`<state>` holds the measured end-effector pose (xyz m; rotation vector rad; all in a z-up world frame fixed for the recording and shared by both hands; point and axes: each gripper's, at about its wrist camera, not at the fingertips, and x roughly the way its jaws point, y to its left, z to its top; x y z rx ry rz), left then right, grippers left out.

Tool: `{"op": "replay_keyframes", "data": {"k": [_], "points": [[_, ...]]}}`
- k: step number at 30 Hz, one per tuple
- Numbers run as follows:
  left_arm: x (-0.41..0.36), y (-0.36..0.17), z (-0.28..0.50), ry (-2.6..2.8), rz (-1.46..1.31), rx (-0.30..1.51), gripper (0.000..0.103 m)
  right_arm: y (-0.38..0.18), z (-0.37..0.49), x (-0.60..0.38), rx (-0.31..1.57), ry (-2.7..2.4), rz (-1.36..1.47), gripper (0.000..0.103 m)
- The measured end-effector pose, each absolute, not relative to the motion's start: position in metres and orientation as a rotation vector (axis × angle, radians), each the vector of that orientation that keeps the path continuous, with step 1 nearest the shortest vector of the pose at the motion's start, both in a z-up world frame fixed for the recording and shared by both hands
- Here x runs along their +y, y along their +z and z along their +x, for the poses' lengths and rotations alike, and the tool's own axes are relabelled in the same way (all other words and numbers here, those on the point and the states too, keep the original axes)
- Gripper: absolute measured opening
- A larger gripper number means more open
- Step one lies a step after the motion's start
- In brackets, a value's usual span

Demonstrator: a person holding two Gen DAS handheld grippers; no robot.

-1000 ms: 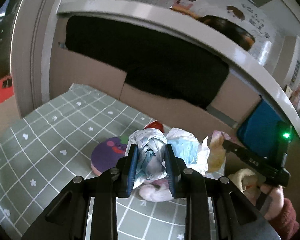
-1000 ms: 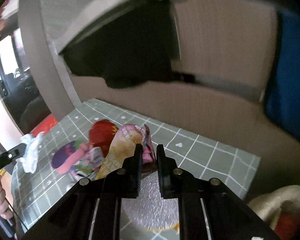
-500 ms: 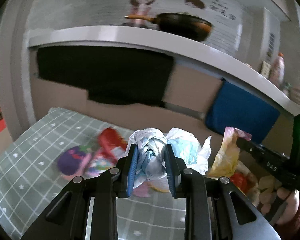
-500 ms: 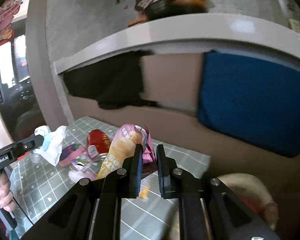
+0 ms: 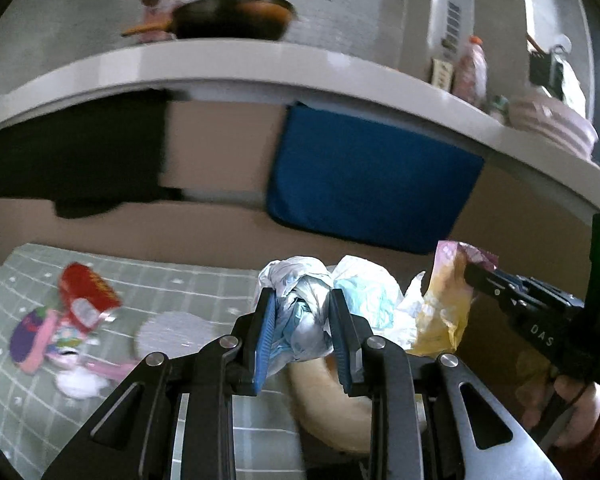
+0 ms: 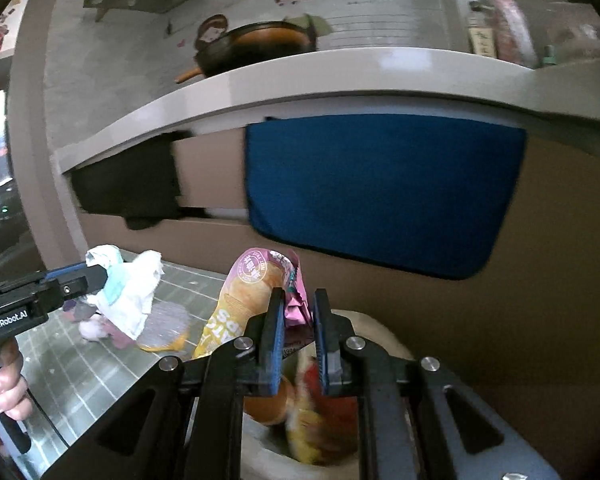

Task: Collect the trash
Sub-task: 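Carry the tissue and wrapper over the bin and open both tools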

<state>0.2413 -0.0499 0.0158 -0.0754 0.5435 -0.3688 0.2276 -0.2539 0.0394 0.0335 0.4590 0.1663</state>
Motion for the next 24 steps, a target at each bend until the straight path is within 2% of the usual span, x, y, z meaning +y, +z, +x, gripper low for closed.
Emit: {"op": "replay_keyframes", "data": {"k": [14,24], "points": [[-0.103,-0.023,0.264,-0.446,-0.052,0.663,0.027,0.014,0.222,-0.295,0.483,0.098,0.029,0.013],[-0.138,-0.094,0.317,-0.514,-0.07,0.888,0.027,-0.016,0.246,-0.311,0.556,0.062,0.017,0.013]]}}
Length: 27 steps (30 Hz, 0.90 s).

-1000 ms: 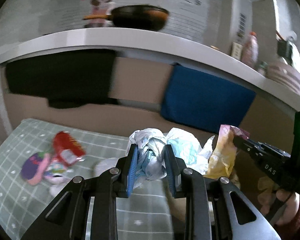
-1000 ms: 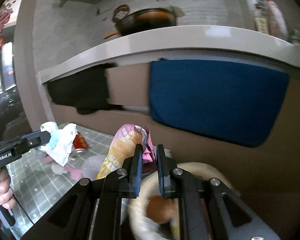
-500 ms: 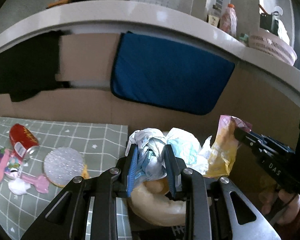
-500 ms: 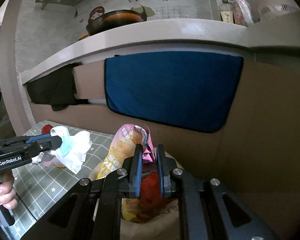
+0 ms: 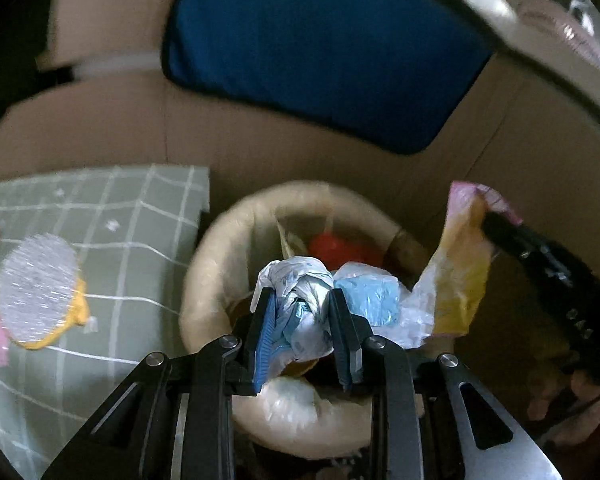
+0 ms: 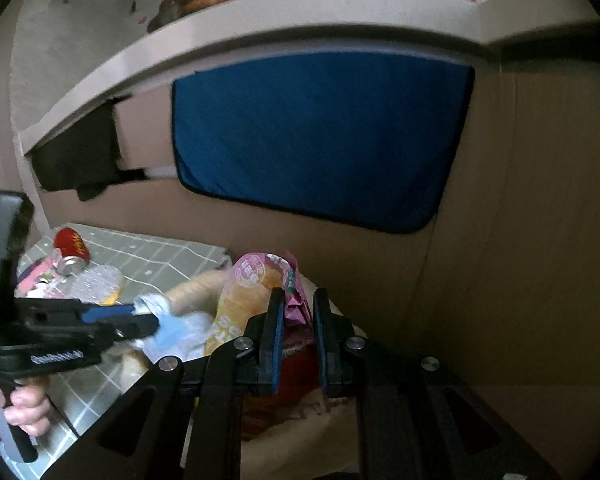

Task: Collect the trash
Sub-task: 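Carry the tissue and wrapper over the bin and open both tools, then return the left tool to the purple sponge while the right tool reaches the red can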

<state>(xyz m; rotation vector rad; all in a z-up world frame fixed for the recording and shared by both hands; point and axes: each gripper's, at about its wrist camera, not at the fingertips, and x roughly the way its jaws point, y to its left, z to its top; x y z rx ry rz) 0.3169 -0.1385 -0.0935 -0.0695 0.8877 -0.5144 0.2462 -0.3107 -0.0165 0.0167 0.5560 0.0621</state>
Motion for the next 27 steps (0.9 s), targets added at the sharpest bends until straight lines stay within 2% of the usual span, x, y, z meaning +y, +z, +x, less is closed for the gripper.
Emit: {"op": "replay_keyframes", "data": {"k": [6,11,15,27], "points": [[-0.164,-0.124,0.331,-0.551,-0.026,0.93,0.027,-0.037,0.262,-0.317,0.612,0.047,0.014,0.013],[-0.165,-0.126,0.339,-0.59,-0.059,0.92,0.028,-0.048,0.272,-0.315,0.643,0.042,-0.005,0.013],[-0.144,-0.11,0.336,-0.636,-0.144,0.905,0.04,-0.055,0.278,-0.309,0.664,0.052,-0.026,0.013],[-0.058,-0.049,0.309,-0.483,-0.224,0.784,0.042,-0.092,0.299,-0.27,0.802,0.145,-0.088,0.013]]}}
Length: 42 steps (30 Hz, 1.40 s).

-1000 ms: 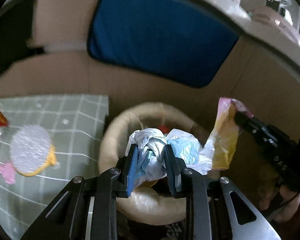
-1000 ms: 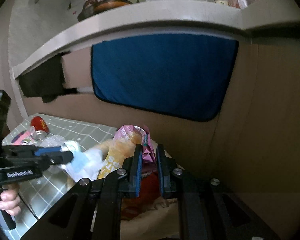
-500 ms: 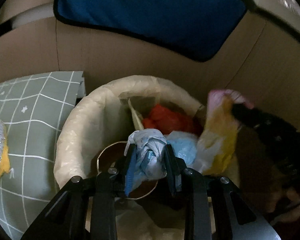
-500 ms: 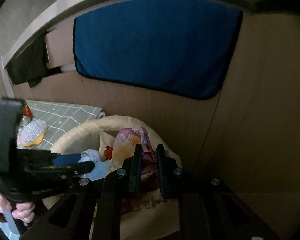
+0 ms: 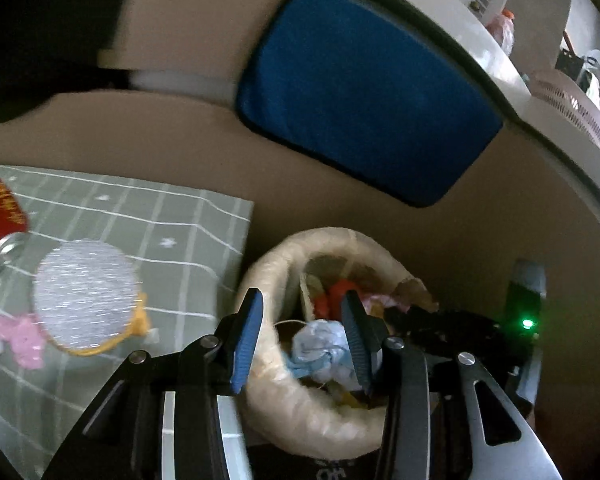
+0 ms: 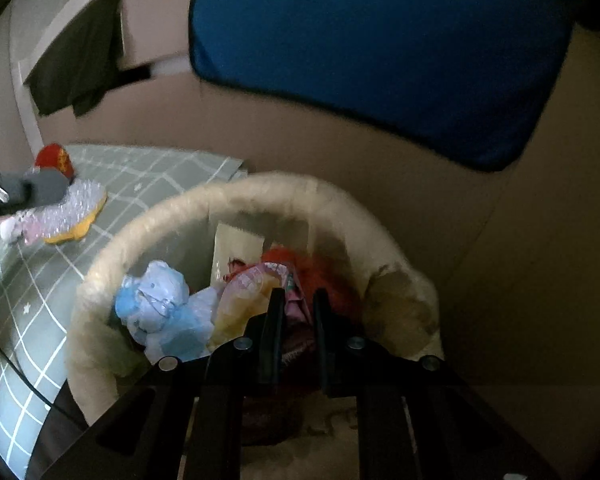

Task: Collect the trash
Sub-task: 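Return the left tool to the purple sponge while the right tool reaches the red can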

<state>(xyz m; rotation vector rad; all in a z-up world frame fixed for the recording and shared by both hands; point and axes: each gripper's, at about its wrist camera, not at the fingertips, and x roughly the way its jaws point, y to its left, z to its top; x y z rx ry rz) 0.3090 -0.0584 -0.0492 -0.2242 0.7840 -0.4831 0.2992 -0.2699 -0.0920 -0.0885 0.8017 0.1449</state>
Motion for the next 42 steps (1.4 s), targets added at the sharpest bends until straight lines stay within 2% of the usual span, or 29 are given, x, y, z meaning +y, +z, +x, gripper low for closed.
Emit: {"op": "replay_keyframes", "data": {"k": [8,12,18,30,42], "points": [[-0.017,-0.035,0.279,-0.374,-0.2,0.668,0.042,-0.093,0.296,-0.275,0.822,0.15,-0.043,0.017],[0.0,-0.026,0.265,-0.36,-0.22,0.627,0.042,-0.082,0.287,-0.277,0.802,0.145,-0.021,0.031],[0.017,-0.014,0.239,-0.349,-0.225,0.582,0.042,-0.051,0.262,-0.27,0.713,0.112,-0.028,0.039],[0.092,0.027,0.179,-0.188,-0.252,0.433,0.042,0.035,0.211,-0.205,0.474,0.274,0.013,0.039],[0.213,0.006,0.18,0.111,-0.317,0.467,0.043,0.033,0.233,-0.093,0.463,0.405,-0.09,0.039]]}}
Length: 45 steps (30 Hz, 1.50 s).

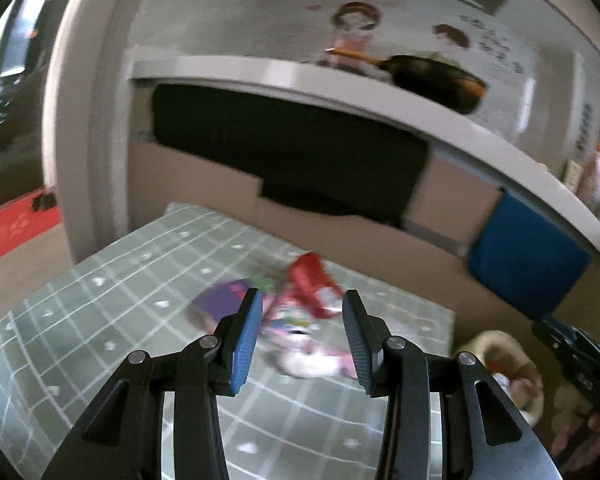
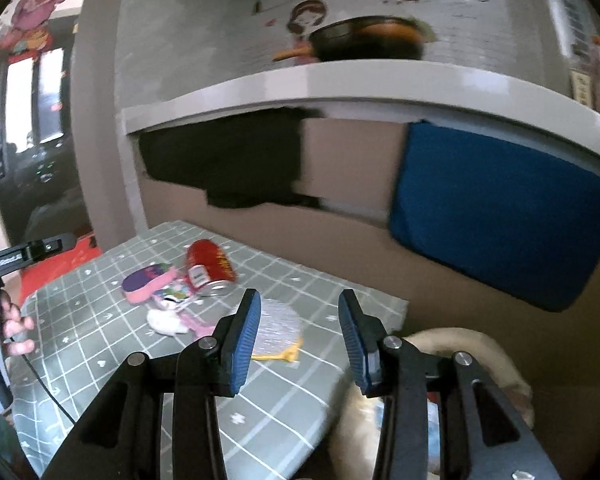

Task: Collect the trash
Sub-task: 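Return the left tool to the purple sponge while the right tool reaches the red can, then grasp the purple-pink sponge with the left tool while the right tool grasps the red can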

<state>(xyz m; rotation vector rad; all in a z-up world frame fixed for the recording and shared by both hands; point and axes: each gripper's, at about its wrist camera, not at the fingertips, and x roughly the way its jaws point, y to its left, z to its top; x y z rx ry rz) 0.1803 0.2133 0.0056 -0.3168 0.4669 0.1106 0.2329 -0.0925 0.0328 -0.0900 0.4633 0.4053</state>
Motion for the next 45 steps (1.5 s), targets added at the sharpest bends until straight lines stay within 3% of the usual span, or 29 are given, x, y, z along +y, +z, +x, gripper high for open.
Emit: {"op": "replay_keyframes", "data": {"k": [9,23,35,45], "points": [[0.279,-0.046,0.204,0.194,-0.438,0.558,0.044,0.009,0.262,-0.05,0.517,0.456,-0.129,0.039],[0.324,-0.107,0.313,0.112,-0.513,0.736,0.045,-0.041,0.318,-0.022,0.664,0.503,-0.144,0.039],[0.294,-0.124,0.326,-0.095,-0.483,0.838,0.051,-0.072,0.338,-0.015,0.746,0.55,-0.139,0.039],[0.282,-0.127,0.324,-0.051,-0.538,0.869,0.059,-0.067,0.32,-0.016,0.724,0.569,-0.168,0.039]]}}
